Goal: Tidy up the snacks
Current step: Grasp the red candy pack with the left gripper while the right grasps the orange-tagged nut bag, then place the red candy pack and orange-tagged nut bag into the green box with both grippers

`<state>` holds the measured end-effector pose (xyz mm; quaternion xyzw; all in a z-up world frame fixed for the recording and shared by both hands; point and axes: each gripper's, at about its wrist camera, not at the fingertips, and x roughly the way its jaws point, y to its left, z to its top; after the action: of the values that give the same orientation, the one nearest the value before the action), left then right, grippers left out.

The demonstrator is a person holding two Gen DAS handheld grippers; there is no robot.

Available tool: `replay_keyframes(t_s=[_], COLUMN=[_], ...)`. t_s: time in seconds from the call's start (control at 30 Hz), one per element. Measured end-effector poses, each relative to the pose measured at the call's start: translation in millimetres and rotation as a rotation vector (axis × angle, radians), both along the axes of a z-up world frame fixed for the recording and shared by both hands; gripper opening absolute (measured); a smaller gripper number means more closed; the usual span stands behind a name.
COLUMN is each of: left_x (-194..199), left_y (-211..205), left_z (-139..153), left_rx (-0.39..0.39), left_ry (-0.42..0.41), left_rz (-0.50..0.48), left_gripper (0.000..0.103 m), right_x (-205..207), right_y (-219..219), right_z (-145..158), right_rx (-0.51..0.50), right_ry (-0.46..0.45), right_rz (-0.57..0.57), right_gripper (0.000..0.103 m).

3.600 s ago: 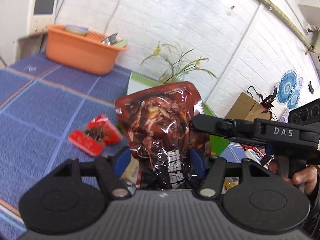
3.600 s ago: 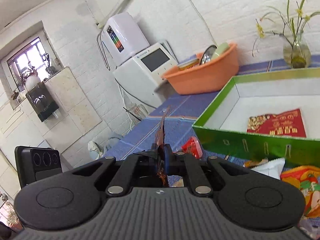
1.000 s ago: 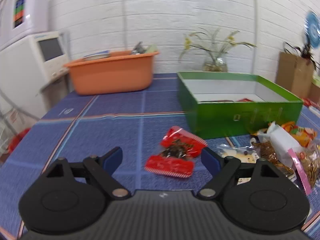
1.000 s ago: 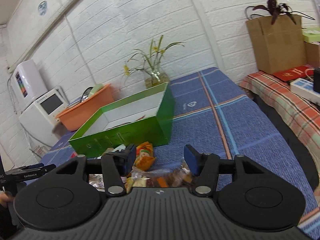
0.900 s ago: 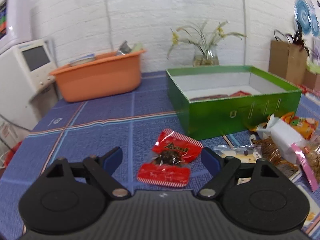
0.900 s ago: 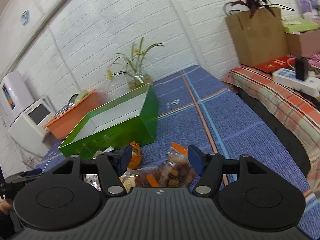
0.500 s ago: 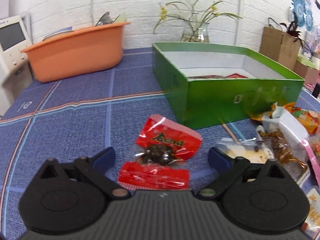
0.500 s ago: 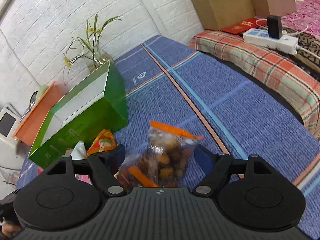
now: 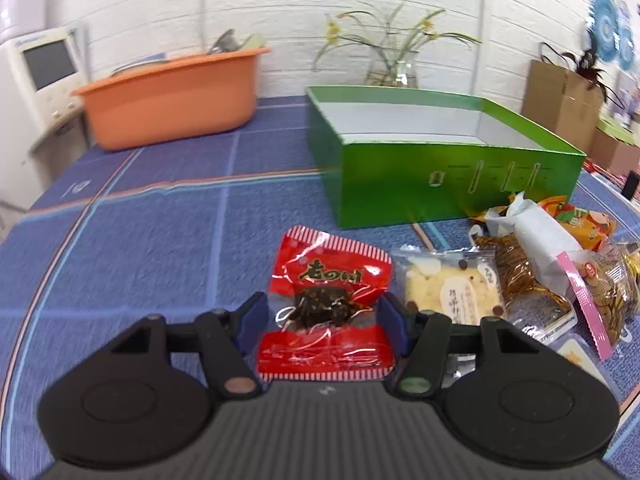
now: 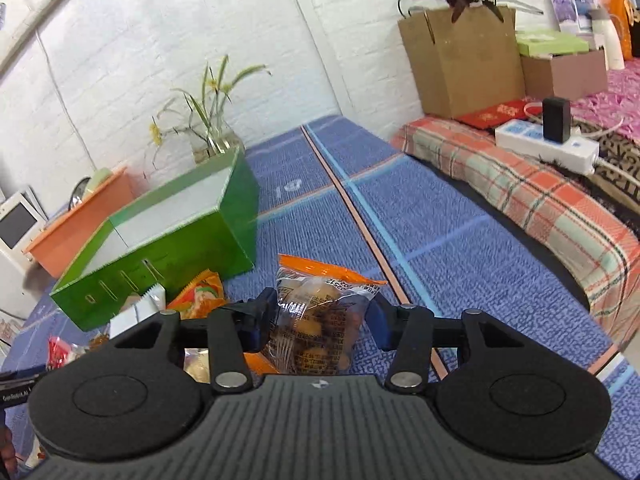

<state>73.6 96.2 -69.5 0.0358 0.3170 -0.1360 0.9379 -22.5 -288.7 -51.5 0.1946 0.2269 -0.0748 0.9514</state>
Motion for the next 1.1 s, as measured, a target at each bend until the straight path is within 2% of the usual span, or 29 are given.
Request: replay_keyframes(t_s=[0.13, 0.3, 0.43, 0.57, 0.77, 0.87, 1.1], left_x=[-20.7, -41.6, -38.3, -32.2, -14.2, -1.1, 28.2], left_y=[18.1, 15.7, -15.0, -37.2, -59.0, -68.9, -76.8], left_z=[11.9, 40.0, 56.3, 66.3, 87.7, 96.9, 109.6], left_rx=[-0.075, -0.122, -0.083, -0.093, -0.072, -0.023, -0.063], left_ry=[-0.025, -0.105, -0.184, -0.214, -0.267, -0.308, -0.299], left_rz=[0.078, 0.121, 0.100, 0.068, 0.059, 0.092, 0.129], left_gripper=[0.060, 0.060, 0.060, 0.060, 0.060, 0.060, 0.060], right_x=[-11.4, -5.0, 19.7, 36.8, 56.7, 69.9, 91.2], right_y=[13.2, 45.9, 82.9, 103.3, 120.0, 120.7, 116.3], right_z=[15.0, 30.0, 36.1, 44.5, 56.4, 62.3, 78.5], right_rx=[-0.044, -0.029, -0.097, -0.150, -0.258, -0.286, -0.330], right_ry=[-0.081, -0.096, -0.057, -0.049, -0.055, -0.059, -0.111], right_rz=[0.061, 0.275, 0.387, 0.452, 0.467, 0.430, 0.328], right_gripper=[0.082, 0.082, 0.082, 0.082, 0.082, 0.082, 0.082])
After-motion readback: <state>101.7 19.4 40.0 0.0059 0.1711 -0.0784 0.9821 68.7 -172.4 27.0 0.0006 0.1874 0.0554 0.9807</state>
